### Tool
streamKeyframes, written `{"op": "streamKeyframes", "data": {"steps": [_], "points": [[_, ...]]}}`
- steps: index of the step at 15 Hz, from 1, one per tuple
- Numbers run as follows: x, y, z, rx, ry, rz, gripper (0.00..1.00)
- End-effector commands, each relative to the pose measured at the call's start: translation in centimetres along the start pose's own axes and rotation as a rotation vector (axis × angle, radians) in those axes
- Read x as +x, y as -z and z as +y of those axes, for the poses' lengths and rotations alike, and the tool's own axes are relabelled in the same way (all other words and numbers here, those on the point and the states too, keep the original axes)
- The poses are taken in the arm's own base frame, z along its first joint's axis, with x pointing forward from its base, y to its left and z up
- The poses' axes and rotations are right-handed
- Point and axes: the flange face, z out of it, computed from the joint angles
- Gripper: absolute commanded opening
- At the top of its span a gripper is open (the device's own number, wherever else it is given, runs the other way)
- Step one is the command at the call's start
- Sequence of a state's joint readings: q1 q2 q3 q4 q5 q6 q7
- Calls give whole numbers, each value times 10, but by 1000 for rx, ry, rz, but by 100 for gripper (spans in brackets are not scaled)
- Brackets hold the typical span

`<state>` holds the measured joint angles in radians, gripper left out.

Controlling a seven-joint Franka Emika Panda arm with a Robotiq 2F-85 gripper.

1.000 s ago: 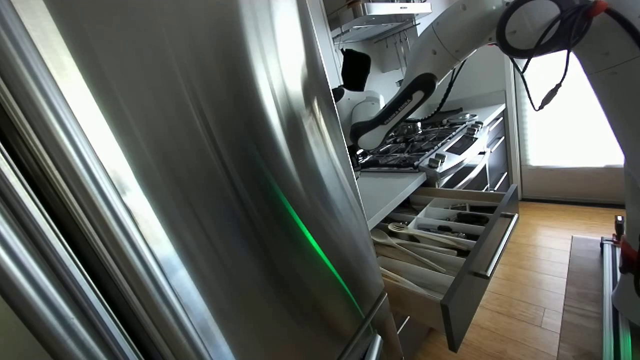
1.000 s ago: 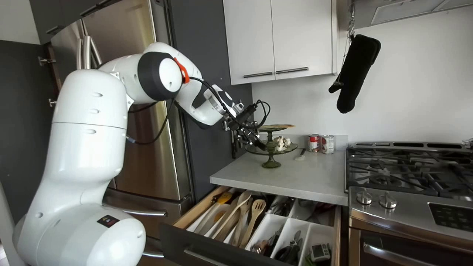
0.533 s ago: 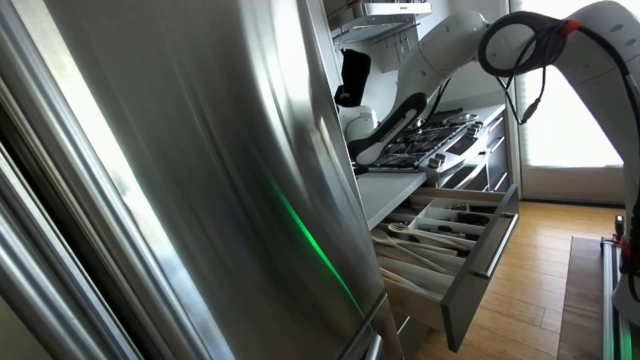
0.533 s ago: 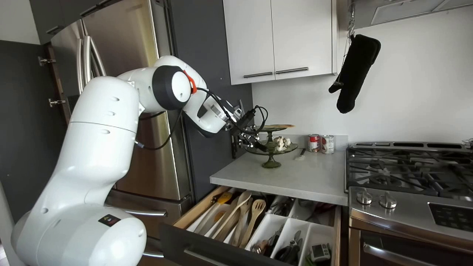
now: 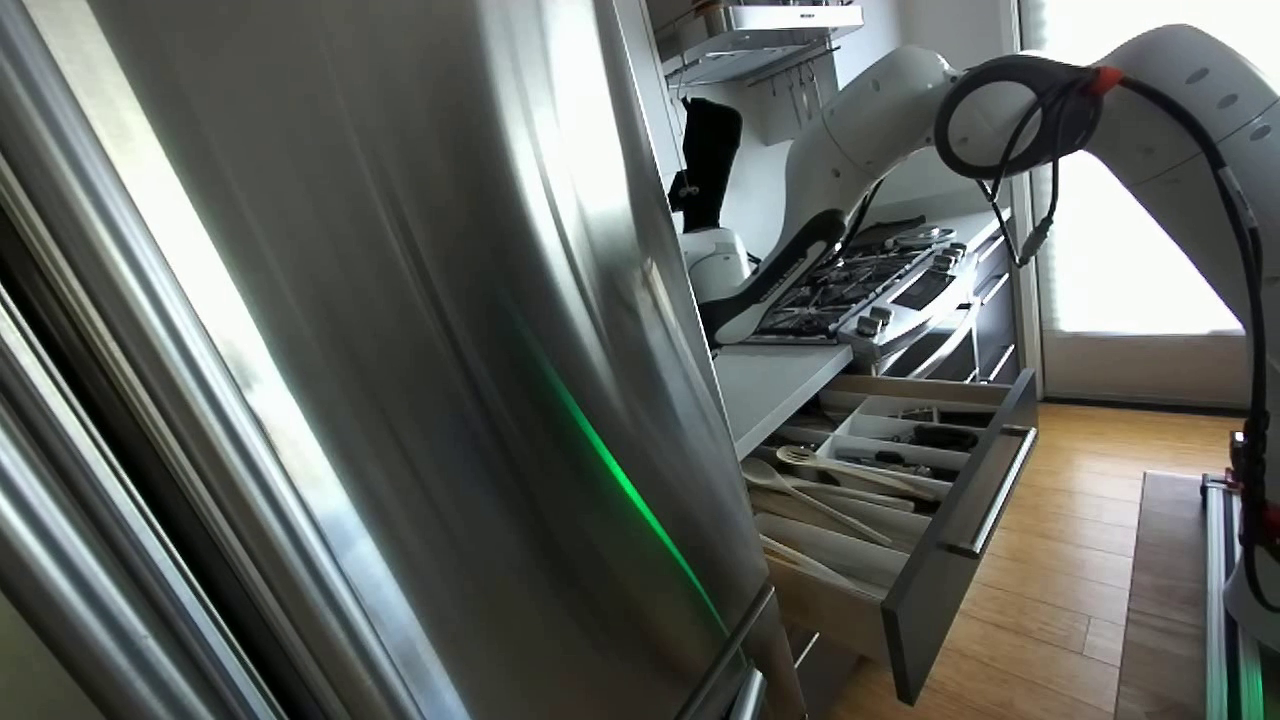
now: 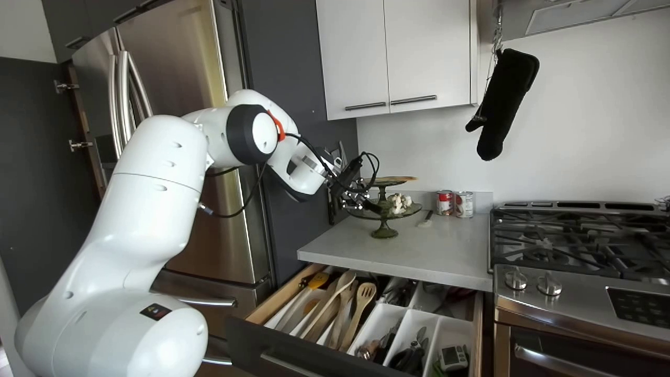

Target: Remove the black knife from the open drawer and put it on the cake stand

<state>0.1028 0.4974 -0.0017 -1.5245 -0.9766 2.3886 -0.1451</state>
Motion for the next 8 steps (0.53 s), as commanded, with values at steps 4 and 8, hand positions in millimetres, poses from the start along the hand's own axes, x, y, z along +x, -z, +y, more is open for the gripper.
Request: {"op": "streamKeyframes", "data": {"steps": [4,8], "points": [[16,-9,-8,-42,45,15,7],[19,-12,-12,-33,54,25,7]]}}
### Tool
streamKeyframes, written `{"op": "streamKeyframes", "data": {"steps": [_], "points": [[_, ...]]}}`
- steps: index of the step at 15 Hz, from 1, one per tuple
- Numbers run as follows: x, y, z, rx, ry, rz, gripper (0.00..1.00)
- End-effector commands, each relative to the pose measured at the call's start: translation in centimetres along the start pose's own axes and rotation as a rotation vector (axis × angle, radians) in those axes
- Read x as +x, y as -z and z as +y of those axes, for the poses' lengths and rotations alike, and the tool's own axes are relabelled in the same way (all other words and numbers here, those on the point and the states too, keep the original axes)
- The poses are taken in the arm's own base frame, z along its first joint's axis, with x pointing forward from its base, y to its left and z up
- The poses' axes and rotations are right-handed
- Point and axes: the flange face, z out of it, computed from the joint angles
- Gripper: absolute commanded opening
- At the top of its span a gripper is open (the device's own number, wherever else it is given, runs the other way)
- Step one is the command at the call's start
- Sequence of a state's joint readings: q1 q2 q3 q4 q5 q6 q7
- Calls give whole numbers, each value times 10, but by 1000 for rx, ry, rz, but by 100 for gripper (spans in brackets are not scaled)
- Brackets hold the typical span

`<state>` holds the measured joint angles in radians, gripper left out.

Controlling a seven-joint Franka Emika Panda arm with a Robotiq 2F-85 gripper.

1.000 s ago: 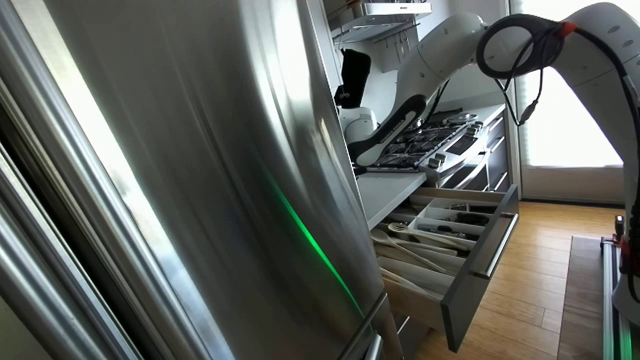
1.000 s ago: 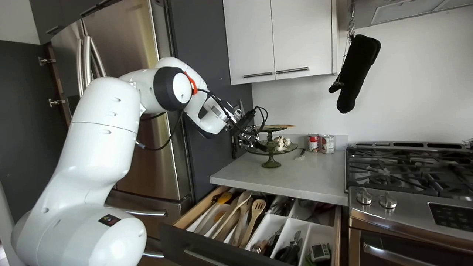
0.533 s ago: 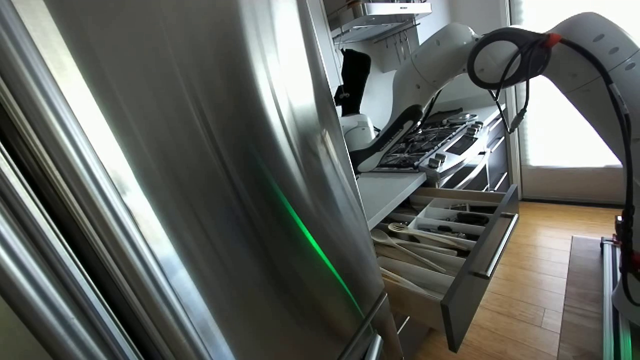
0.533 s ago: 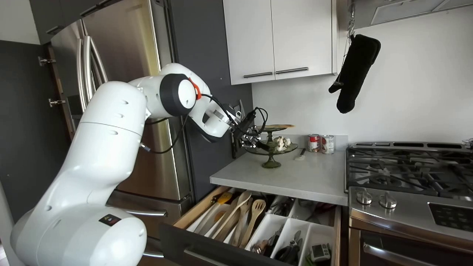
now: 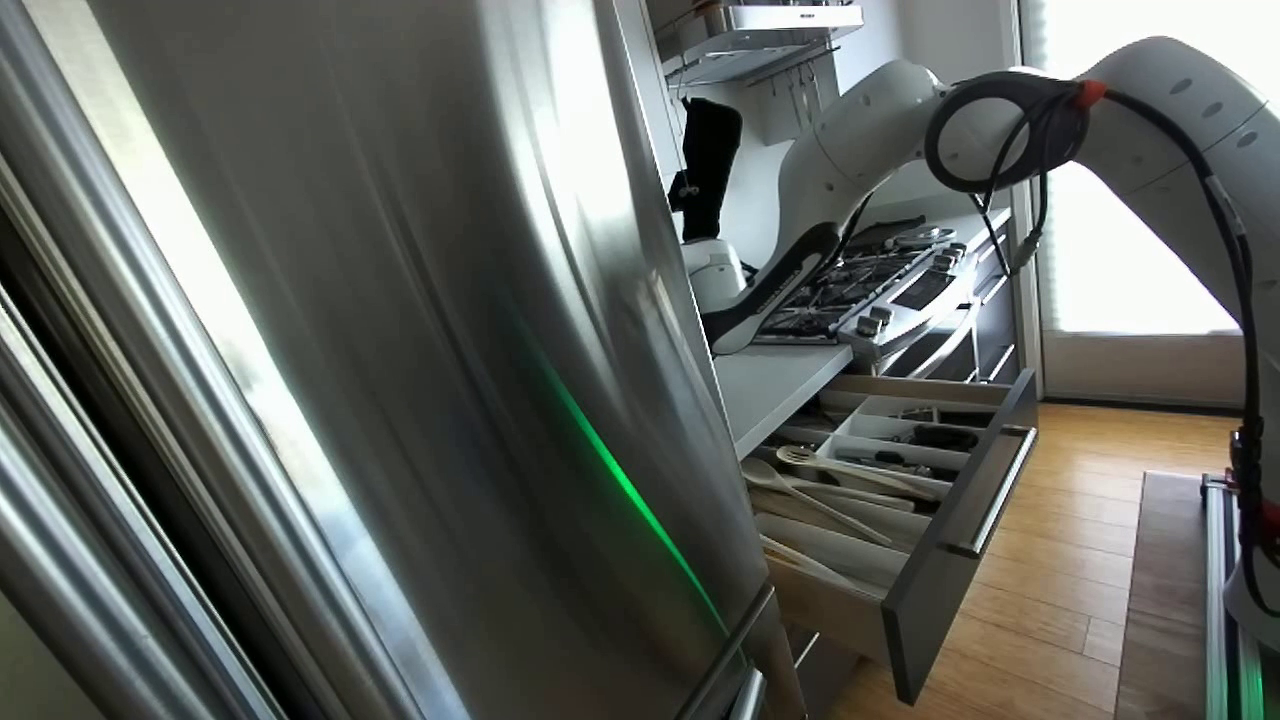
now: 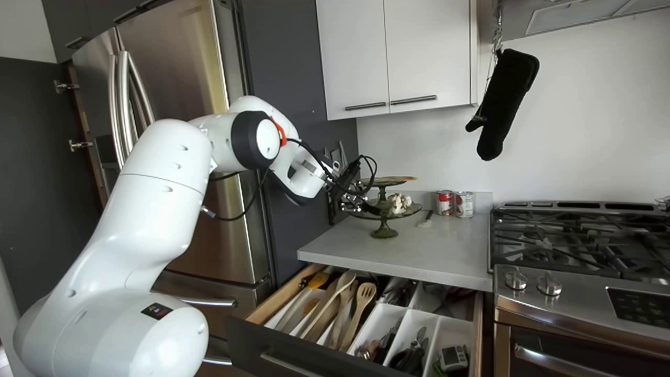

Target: Remove the black knife from the open drawer and put it on the cake stand

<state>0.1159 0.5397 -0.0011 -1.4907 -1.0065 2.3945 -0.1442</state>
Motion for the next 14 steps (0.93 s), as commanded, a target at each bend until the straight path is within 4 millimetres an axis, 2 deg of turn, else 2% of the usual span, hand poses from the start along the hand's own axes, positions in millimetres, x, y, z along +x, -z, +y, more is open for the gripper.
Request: {"op": "streamKeyframes", "data": {"steps": [1,7,8,9,11,14], "points": [[5,-5,-2,-18,23,17,7],[6,-7,-4,-9,40,31,8],[6,-7,-3,-11,42,31,17],[6,-7,-3,-10,42,32,22],[5,-7,-3,-10,41,31,26],[5,-7,-2,-9,41,32,28]]}}
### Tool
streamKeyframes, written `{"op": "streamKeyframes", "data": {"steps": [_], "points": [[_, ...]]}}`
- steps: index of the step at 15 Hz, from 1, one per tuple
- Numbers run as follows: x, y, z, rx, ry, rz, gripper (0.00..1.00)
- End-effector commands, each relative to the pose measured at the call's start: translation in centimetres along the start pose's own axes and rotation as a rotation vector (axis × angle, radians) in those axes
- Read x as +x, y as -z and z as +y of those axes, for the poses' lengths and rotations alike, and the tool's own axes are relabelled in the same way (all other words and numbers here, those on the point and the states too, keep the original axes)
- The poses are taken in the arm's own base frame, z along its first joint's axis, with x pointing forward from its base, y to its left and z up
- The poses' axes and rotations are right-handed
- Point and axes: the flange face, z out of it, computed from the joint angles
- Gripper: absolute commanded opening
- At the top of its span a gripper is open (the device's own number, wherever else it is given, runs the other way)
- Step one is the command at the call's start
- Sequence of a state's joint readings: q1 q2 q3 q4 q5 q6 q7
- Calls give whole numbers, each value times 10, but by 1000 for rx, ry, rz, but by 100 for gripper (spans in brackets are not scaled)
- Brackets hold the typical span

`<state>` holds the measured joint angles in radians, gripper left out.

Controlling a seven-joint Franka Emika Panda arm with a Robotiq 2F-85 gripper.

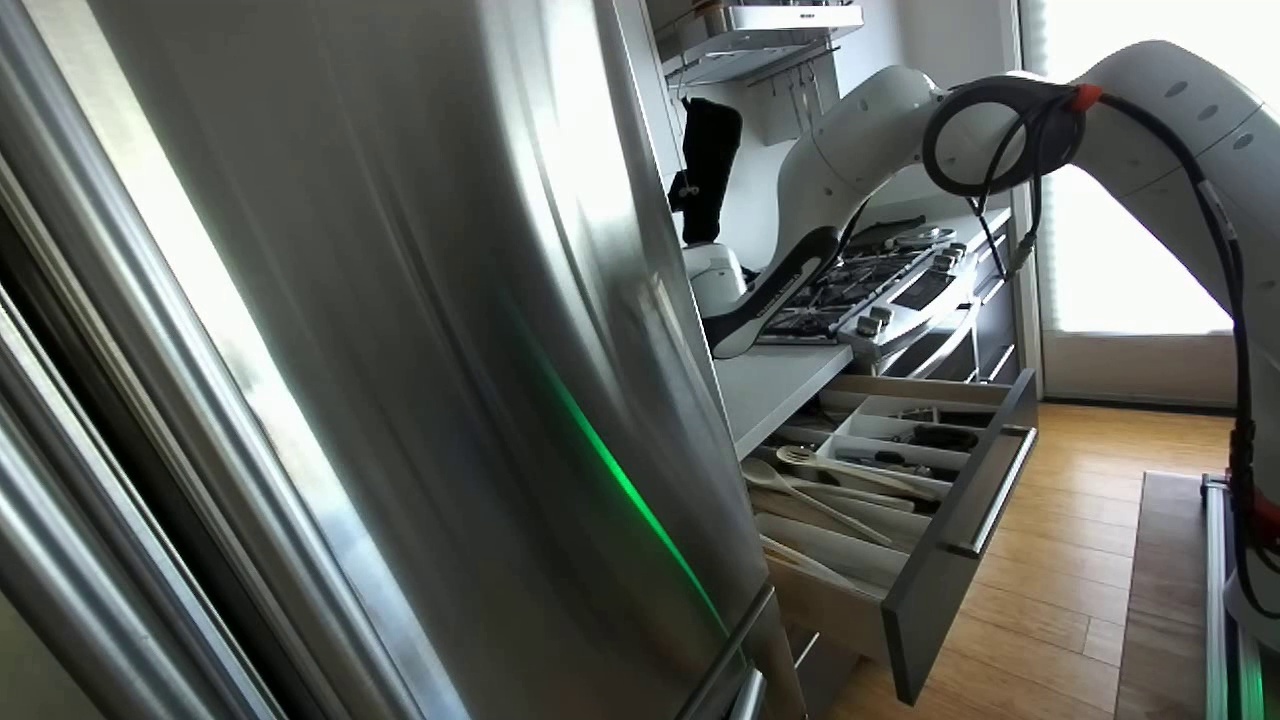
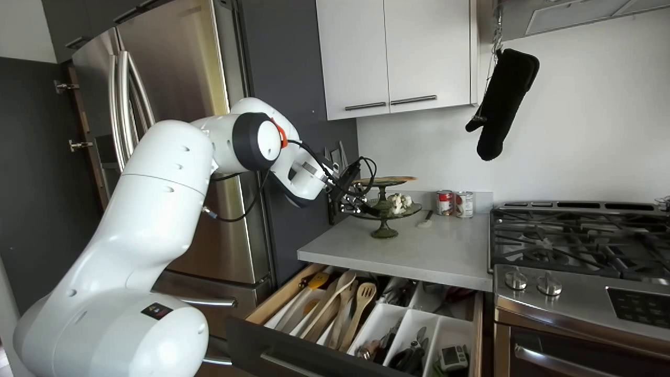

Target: Remove the black knife from the open drawer and put it on the cake stand

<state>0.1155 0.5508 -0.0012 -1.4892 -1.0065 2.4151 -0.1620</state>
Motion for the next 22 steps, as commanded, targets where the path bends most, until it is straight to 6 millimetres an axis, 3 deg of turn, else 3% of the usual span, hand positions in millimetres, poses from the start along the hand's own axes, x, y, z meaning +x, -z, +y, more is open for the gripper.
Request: {"op": "streamKeyframes", "data": {"steps": [1,6,7,8,12,15,18,19,21,22], "points": [[2,-4,3,-12,18,16,31],[1,-3,5,-14,19,16,46],[1,-2,6,-15,19,16,54],[1,-1,6,-14,18,18,50],[-3,10,12,8,-2,24,62],[-9,17,13,90,-37,34,53],[-11,19,14,149,-68,48,37],[-12,22,15,158,-79,57,28],[-17,29,19,177,-113,62,30],[-21,33,20,191,-129,65,23]]}}
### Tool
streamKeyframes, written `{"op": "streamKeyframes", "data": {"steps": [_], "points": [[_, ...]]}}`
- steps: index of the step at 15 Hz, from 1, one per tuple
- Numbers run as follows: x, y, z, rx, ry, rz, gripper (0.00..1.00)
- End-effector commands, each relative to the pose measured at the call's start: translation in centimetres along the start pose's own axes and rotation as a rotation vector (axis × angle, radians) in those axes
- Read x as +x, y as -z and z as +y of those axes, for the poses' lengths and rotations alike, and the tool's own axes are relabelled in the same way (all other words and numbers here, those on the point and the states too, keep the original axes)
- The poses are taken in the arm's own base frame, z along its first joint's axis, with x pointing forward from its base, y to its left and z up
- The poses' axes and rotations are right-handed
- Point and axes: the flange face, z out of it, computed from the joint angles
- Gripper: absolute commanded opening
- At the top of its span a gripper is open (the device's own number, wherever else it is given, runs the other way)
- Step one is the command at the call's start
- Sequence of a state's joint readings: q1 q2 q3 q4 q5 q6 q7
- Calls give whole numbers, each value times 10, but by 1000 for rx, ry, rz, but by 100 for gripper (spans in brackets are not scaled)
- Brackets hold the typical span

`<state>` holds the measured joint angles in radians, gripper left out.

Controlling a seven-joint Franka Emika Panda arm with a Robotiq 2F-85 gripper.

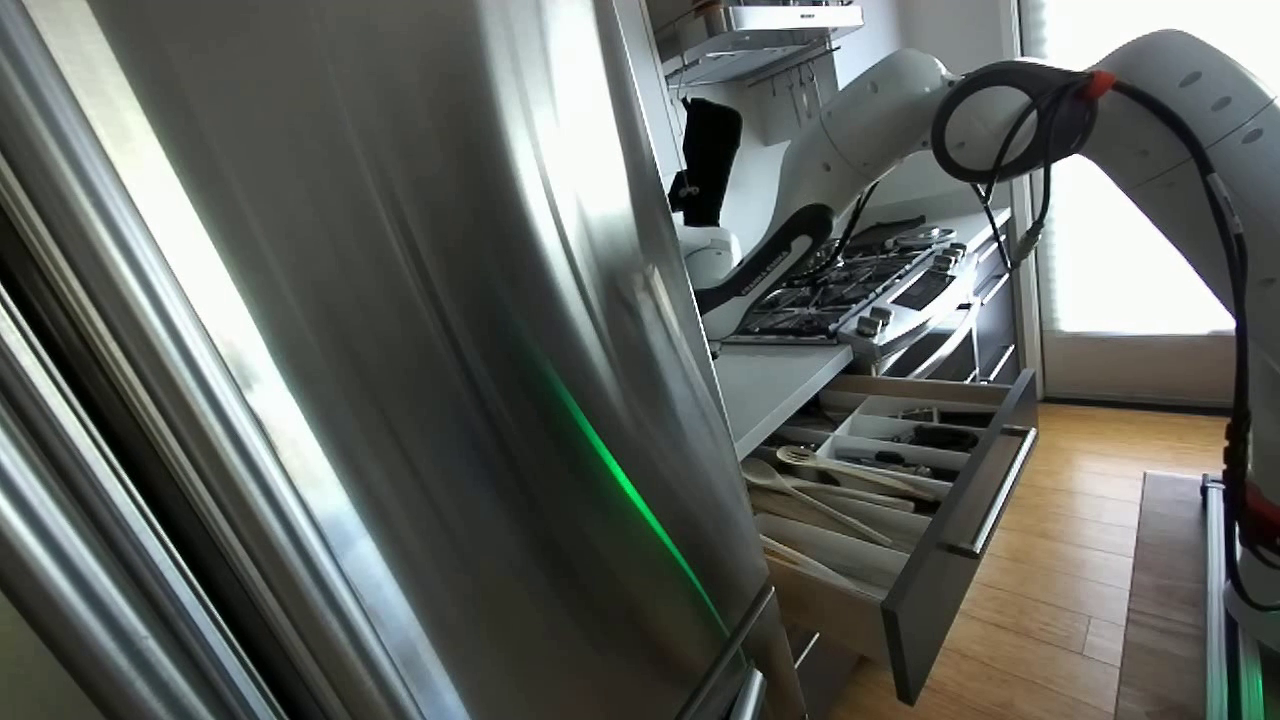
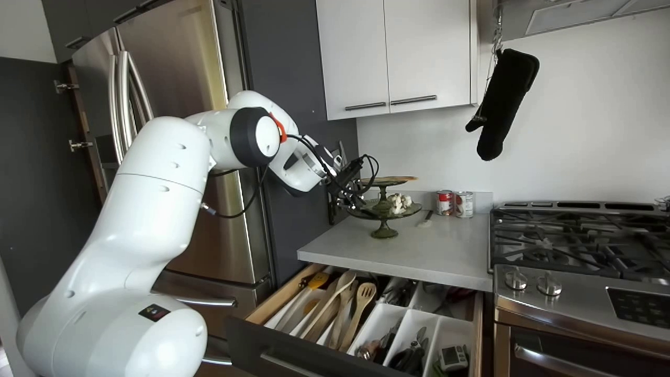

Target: Remove the black knife from the open drawer and put it on the cake stand

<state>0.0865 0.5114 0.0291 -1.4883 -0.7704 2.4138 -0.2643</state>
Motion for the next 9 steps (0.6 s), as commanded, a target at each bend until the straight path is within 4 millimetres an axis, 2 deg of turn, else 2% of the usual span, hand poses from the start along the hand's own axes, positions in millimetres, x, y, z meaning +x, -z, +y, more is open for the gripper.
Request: {"op": "streamKeyframes", "data": {"steps": [1,2,3,6,7,8,9], "points": [[-21,22,-1,82,-43,5,22],[-27,29,-3,111,-56,-3,18],[-36,39,-5,161,-61,-9,5],[-71,73,-10,322,-89,-39,2],[-86,86,-9,374,-111,-56,10],[-102,98,-7,428,-127,-77,28],[-118,110,-2,480,-161,-92,29]]}}
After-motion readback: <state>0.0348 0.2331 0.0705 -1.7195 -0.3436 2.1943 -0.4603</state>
